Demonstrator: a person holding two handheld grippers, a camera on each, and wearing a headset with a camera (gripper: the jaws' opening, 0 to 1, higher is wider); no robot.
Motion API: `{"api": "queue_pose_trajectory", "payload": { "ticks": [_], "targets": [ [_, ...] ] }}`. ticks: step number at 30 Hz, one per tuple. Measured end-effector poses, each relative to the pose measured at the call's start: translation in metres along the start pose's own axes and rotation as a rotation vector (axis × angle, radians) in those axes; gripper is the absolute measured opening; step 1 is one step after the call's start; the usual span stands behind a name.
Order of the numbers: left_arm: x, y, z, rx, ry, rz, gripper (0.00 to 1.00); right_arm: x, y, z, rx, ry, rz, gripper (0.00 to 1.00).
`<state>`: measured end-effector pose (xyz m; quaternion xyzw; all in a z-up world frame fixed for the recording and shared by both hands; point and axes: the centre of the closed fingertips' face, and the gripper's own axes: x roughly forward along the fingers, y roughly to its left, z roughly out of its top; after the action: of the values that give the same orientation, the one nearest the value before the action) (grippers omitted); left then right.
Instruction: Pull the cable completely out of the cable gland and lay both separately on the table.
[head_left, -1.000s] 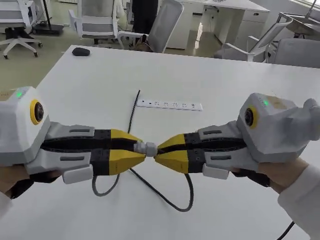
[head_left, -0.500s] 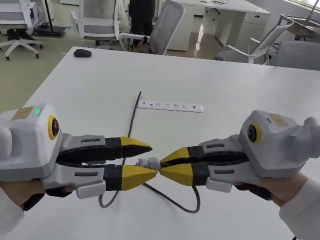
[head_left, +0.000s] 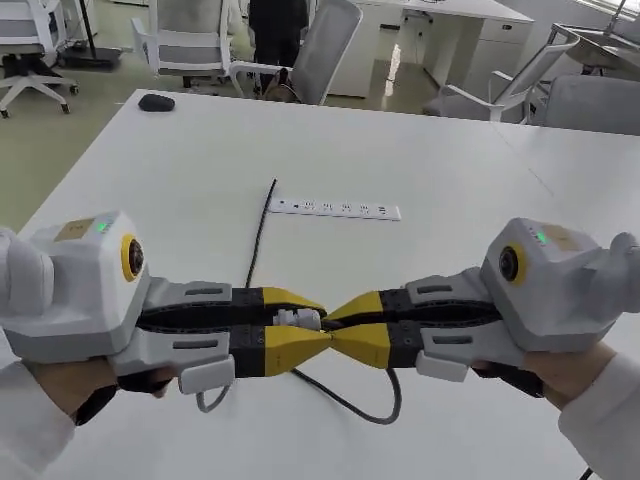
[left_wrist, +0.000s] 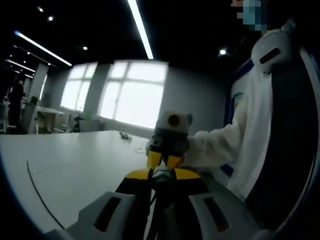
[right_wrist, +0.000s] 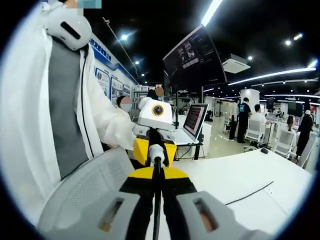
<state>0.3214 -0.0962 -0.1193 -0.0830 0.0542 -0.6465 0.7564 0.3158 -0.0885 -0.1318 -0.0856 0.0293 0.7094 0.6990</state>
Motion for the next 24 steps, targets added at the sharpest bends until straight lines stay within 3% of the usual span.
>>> {"api": "queue_pose_trajectory", "payload": {
  "ticks": [3,6,9,16,24],
  "targets": [
    [-0.001,-0.001,0.001,-0.016,-0.01,-0.005,0.17,0.001,0.001,0.0,0.02,-0.022,0.011,0.02],
    [-0.005,0.001,0.0,-0.003,0.005,0.009,0.17,0.001,-0.001,-0.008,-0.015,0.015,0.005,0.02],
    [-0.013,0.004,0.002,-0.017,-0.012,0.025,0.17,-0.002,-0.005,-0.014,-0.021,0.036,-0.007,0.02],
    [-0.017,0.005,-0.003,-0.019,-0.005,0.041,0.17,-0.005,-0.008,-0.045,-0.044,0.145,-0.01,0.02],
    [-0.02,0.005,-0.001,-0.026,-0.013,0.042,0.17,-0.018,-0.011,-0.101,-0.024,0.326,-0.038,0.02]
  ]
}}
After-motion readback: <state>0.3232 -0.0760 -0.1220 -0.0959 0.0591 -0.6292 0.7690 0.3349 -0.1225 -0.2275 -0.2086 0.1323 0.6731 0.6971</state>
